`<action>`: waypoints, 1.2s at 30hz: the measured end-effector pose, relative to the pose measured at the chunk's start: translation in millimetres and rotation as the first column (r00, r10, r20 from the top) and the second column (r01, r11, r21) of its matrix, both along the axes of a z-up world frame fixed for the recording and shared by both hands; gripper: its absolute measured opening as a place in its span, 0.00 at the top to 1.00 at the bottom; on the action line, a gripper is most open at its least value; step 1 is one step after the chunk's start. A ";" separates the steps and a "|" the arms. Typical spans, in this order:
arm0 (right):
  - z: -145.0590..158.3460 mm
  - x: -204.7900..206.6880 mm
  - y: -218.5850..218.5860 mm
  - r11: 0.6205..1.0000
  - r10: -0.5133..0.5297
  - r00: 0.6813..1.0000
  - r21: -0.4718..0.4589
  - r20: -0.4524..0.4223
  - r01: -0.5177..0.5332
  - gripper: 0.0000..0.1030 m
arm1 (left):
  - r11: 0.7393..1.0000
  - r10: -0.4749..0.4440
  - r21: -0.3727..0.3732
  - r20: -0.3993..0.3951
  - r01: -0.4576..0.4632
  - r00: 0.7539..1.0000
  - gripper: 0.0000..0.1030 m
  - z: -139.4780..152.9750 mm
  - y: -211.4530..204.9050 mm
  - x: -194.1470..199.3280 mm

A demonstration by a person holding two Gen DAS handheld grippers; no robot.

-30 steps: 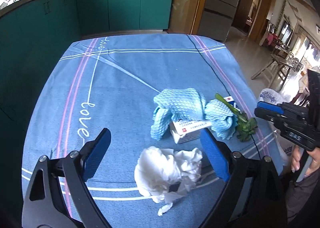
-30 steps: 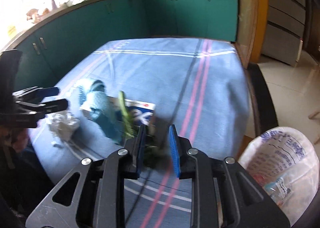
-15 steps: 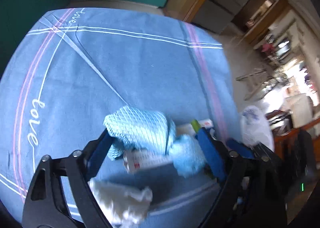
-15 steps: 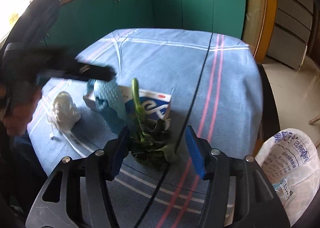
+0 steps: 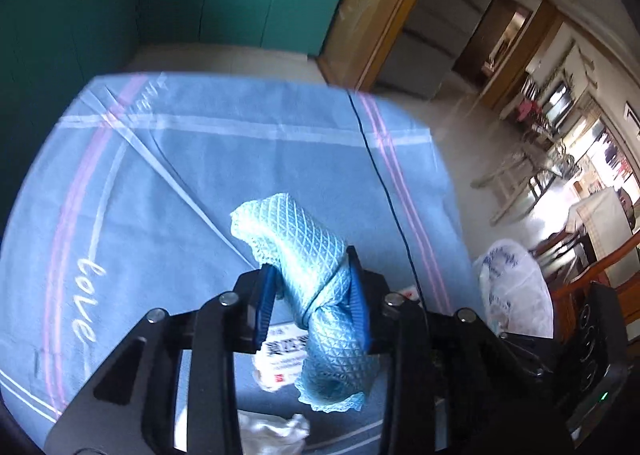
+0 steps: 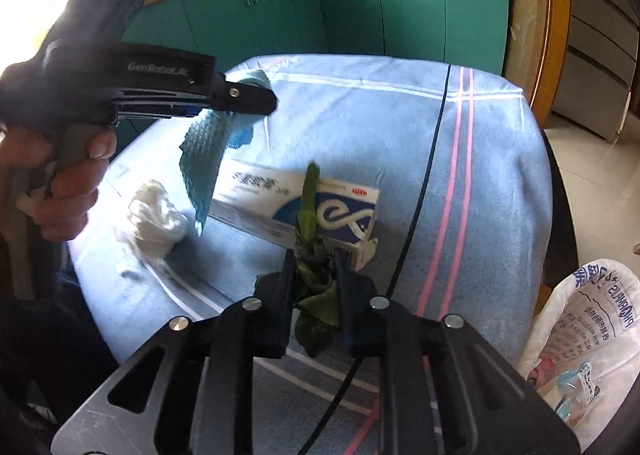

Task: Collect trash
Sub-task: 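Grasp the blue mesh cloth with the left tool while the right tool grasps the green vegetable scraps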

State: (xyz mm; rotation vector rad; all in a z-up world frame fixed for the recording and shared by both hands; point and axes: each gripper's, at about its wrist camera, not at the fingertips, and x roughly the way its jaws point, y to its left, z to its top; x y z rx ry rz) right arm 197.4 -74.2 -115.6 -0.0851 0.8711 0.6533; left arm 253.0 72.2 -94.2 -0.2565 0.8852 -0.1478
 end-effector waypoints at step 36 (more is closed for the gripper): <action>-17.0 19.6 -30.6 0.981 -0.145 0.989 -0.136 -0.031 0.140 0.34 | 0.948 0.085 0.315 -0.153 -0.033 0.985 0.54 -53.6 19.4 26.8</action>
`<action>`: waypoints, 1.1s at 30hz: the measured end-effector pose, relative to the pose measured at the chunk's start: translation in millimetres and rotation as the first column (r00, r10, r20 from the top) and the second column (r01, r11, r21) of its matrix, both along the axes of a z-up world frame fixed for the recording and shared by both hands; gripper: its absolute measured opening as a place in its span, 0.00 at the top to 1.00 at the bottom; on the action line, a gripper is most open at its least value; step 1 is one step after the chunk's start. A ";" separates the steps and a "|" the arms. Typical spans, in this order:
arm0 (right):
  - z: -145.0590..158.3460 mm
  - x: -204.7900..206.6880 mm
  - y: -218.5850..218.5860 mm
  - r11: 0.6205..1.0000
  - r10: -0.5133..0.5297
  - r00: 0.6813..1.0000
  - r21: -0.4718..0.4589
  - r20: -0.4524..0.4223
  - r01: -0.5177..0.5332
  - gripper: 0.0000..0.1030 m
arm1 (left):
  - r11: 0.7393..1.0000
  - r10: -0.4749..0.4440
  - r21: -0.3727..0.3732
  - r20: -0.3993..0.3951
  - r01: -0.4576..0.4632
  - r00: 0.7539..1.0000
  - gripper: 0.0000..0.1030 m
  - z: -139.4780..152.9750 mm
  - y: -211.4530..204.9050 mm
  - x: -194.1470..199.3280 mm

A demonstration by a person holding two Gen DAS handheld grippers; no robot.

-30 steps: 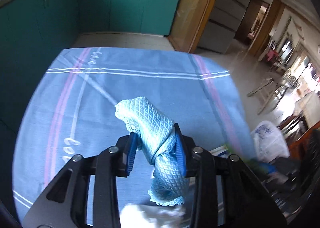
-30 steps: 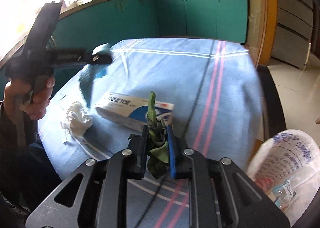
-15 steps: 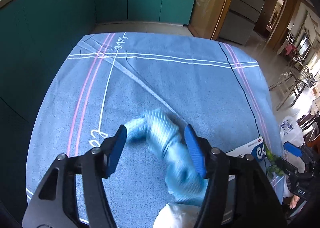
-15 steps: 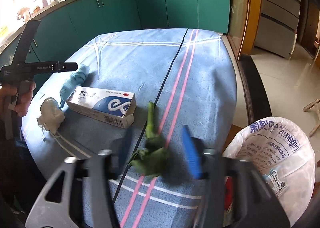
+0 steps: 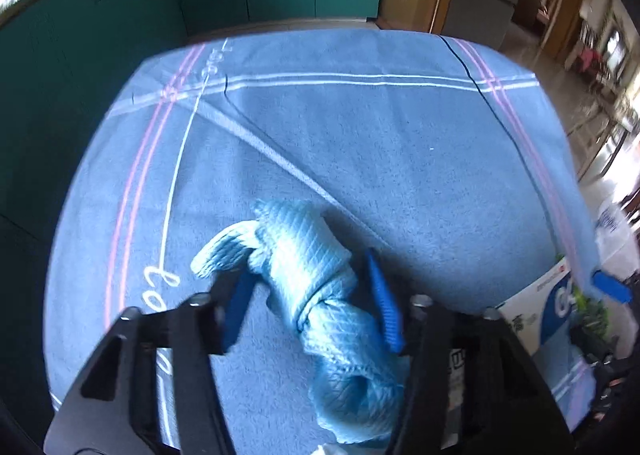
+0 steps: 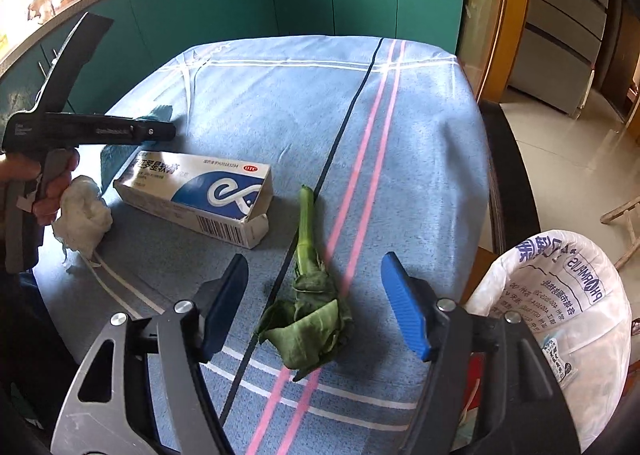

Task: Collect trash
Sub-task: 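Grasp the blue mesh cloth with the left tool while the right tool grasps the green vegetable scraps, then hold the mesh cloth in the left tool and the scraps in the right tool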

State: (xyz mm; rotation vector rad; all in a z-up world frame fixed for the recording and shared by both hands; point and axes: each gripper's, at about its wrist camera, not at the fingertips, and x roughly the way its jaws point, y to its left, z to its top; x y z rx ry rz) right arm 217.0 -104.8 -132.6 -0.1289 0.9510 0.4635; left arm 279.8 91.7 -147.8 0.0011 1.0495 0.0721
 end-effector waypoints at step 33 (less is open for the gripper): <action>5.4 -12.1 11.3 0.999 0.039 0.998 0.000 0.050 -0.040 0.83 | 1.000 -0.022 0.012 0.304 0.019 0.952 0.68 62.2 -9.5 -46.5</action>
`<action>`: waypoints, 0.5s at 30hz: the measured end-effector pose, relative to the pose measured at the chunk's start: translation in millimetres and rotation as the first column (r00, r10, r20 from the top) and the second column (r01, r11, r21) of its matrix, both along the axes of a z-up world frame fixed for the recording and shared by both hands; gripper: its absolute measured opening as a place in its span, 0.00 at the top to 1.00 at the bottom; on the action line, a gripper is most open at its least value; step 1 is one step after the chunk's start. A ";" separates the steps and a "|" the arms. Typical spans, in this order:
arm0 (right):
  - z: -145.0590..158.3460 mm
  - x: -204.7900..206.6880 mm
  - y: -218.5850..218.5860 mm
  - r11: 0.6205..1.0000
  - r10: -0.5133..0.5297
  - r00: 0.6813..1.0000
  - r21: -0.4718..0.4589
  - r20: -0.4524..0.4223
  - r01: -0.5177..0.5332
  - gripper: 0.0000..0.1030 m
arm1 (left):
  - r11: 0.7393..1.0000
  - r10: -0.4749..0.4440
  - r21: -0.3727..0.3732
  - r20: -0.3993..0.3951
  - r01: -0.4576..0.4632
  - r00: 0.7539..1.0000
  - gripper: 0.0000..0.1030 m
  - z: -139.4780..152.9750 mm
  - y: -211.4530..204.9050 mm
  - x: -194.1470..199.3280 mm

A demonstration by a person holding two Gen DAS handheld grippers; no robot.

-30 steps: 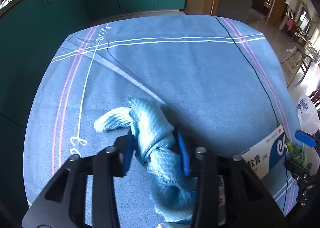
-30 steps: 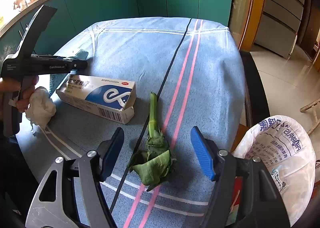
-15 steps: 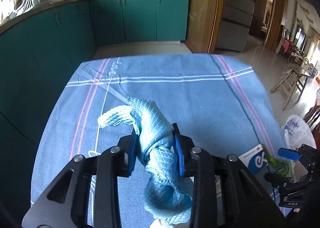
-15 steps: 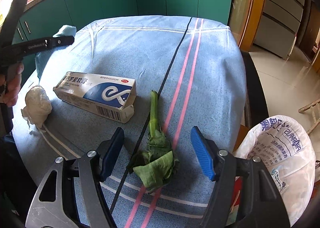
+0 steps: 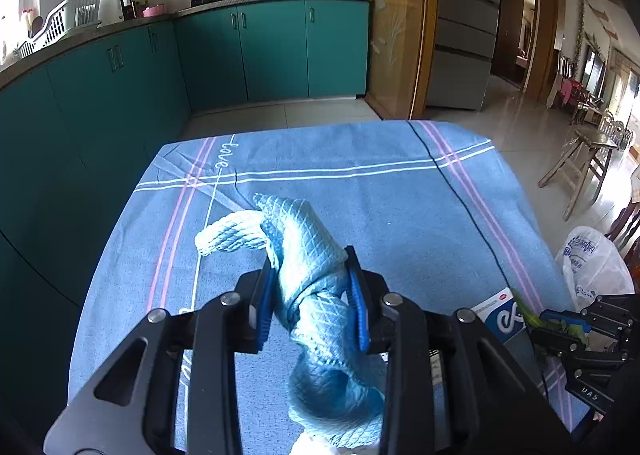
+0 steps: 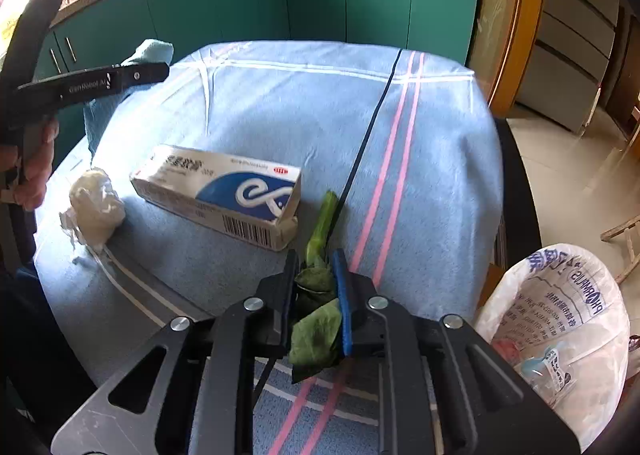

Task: Collect trash
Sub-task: 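Hold the mesh cloth in the left tool and the scraps in the right tool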

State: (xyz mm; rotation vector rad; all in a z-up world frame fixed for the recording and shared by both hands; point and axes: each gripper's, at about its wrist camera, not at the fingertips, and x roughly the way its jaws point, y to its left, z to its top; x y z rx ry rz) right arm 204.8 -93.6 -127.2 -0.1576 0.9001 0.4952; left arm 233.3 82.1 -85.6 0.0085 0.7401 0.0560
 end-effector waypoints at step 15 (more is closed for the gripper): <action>-1.4 4.4 -7.2 1.000 -0.026 0.999 -0.005 -0.019 0.026 0.79 | 1.000 -0.026 -0.004 0.017 0.026 1.000 0.68 3.9 -6.3 -5.5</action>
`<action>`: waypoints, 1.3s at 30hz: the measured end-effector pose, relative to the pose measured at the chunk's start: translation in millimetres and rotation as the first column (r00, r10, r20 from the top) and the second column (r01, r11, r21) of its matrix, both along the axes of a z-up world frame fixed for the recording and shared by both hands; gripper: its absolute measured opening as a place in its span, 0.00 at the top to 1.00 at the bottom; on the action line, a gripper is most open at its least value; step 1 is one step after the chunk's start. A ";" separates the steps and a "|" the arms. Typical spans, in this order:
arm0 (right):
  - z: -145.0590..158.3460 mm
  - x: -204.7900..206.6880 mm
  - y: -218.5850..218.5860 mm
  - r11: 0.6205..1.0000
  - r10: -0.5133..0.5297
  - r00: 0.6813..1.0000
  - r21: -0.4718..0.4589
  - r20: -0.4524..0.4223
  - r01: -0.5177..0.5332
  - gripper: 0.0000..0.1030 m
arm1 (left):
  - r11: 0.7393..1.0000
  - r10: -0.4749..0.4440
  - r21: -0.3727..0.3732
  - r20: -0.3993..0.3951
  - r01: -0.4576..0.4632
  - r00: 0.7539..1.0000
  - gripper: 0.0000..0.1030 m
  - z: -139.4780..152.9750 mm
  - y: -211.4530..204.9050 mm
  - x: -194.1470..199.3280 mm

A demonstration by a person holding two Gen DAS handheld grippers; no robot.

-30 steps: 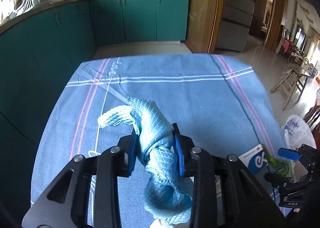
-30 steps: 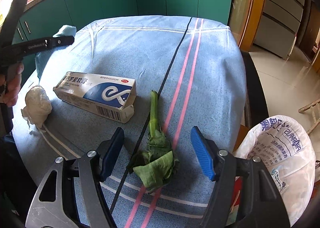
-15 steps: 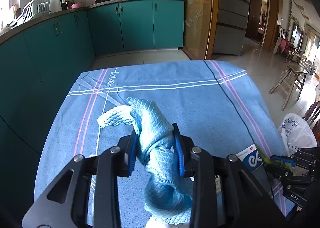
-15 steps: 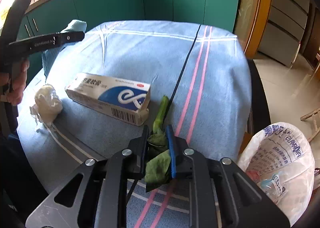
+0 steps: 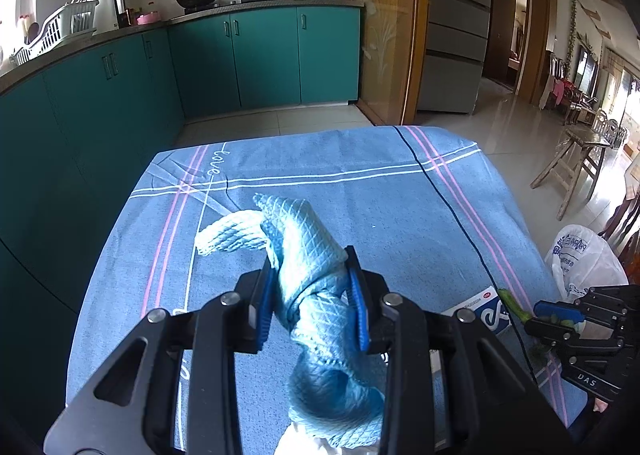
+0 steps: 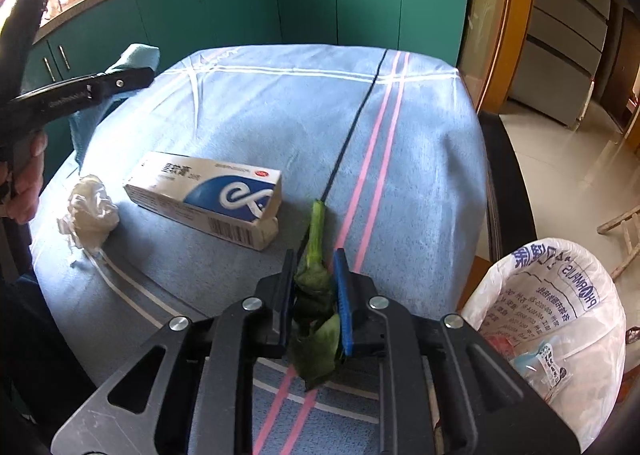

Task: Collect trash
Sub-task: 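Hold the mesh cloth in the left tool and the scraps in the right tool, then drop the mesh cloth from the left tool into the wastebasket while the right tool drops the scraps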

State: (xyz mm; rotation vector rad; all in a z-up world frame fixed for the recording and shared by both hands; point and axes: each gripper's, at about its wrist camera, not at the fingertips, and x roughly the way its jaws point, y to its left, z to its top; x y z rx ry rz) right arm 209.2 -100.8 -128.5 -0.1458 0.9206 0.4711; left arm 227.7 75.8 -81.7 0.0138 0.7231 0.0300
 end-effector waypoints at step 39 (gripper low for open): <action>88.7 -47.0 -104.6 0.966 -0.173 0.957 0.230 0.235 0.118 0.85 | 0.987 -0.157 -0.022 0.061 0.158 0.986 0.68 13.1 -49.4 -22.6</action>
